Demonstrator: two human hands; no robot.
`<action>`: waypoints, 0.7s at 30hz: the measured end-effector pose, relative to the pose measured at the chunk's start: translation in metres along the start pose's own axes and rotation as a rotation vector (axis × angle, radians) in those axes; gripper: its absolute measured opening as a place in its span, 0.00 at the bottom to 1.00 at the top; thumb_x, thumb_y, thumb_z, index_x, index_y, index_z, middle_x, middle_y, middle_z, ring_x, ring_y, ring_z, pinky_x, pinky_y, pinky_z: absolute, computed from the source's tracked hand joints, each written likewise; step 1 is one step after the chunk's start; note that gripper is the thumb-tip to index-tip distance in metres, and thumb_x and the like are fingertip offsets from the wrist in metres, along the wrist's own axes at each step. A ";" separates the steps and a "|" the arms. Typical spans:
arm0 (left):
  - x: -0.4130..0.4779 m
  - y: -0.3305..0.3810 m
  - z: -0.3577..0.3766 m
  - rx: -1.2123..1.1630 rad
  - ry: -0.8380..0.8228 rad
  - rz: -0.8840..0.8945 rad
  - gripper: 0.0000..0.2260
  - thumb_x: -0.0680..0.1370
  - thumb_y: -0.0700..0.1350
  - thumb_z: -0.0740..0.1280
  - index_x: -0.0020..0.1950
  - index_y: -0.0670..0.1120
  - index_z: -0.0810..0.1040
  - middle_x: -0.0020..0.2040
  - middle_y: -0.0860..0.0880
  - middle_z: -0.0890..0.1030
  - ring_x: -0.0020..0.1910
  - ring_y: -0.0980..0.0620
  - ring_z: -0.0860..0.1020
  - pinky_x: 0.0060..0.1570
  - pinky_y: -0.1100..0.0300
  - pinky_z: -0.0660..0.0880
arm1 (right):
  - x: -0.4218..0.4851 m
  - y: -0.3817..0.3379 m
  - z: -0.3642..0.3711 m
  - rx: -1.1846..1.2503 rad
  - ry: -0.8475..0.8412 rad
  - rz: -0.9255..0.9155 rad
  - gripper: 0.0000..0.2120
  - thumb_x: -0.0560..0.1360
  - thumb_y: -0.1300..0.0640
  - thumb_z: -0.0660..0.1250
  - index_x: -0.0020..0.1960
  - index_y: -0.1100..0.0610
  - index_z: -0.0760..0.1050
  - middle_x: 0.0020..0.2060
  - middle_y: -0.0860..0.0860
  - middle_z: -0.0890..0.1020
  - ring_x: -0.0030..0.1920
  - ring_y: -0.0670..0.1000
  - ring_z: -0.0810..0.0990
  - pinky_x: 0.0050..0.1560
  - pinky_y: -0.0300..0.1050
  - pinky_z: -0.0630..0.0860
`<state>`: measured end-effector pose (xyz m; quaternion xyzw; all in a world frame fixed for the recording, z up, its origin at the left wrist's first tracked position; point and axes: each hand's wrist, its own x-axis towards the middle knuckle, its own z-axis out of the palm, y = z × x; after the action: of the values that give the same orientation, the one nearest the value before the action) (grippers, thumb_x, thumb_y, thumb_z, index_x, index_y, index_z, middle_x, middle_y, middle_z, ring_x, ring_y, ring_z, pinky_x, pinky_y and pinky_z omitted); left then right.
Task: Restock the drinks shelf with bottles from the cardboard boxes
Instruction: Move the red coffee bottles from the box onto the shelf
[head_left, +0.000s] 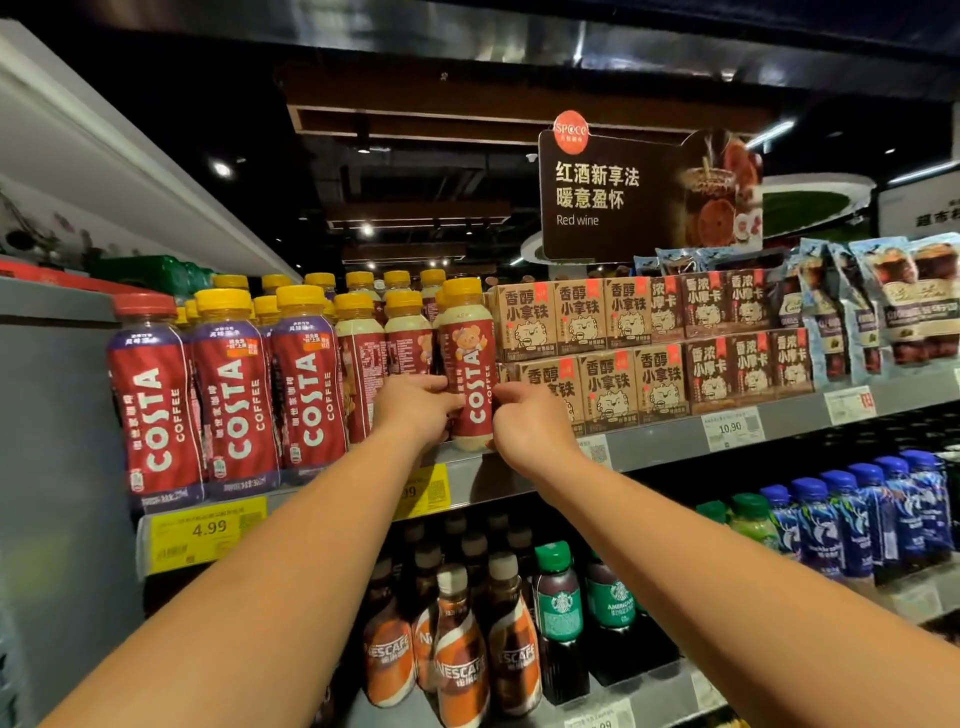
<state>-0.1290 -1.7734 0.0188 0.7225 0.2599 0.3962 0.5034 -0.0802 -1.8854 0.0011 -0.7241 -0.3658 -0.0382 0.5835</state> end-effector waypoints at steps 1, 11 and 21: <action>0.003 -0.001 0.002 0.019 0.003 0.001 0.18 0.70 0.39 0.75 0.59 0.41 0.80 0.55 0.43 0.82 0.51 0.43 0.81 0.53 0.46 0.79 | 0.000 0.000 0.000 -0.010 0.002 -0.002 0.15 0.75 0.64 0.59 0.57 0.58 0.81 0.52 0.55 0.83 0.50 0.56 0.79 0.48 0.46 0.76; -0.001 0.005 0.004 -0.146 -0.048 -0.099 0.12 0.79 0.45 0.57 0.40 0.42 0.76 0.40 0.45 0.79 0.35 0.49 0.75 0.34 0.61 0.69 | 0.001 0.001 0.005 -0.038 0.129 -0.006 0.17 0.77 0.60 0.57 0.60 0.59 0.79 0.55 0.55 0.82 0.55 0.56 0.78 0.56 0.51 0.76; -0.011 0.005 -0.012 0.179 -0.043 0.137 0.17 0.78 0.47 0.60 0.29 0.46 0.73 0.31 0.47 0.76 0.35 0.47 0.72 0.39 0.58 0.68 | -0.006 -0.008 -0.006 -0.172 0.085 -0.041 0.11 0.77 0.59 0.59 0.51 0.60 0.79 0.44 0.53 0.81 0.43 0.52 0.76 0.37 0.42 0.69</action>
<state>-0.1454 -1.7775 0.0220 0.7890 0.2333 0.3894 0.4139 -0.0868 -1.8935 0.0065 -0.7616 -0.3507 -0.1119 0.5333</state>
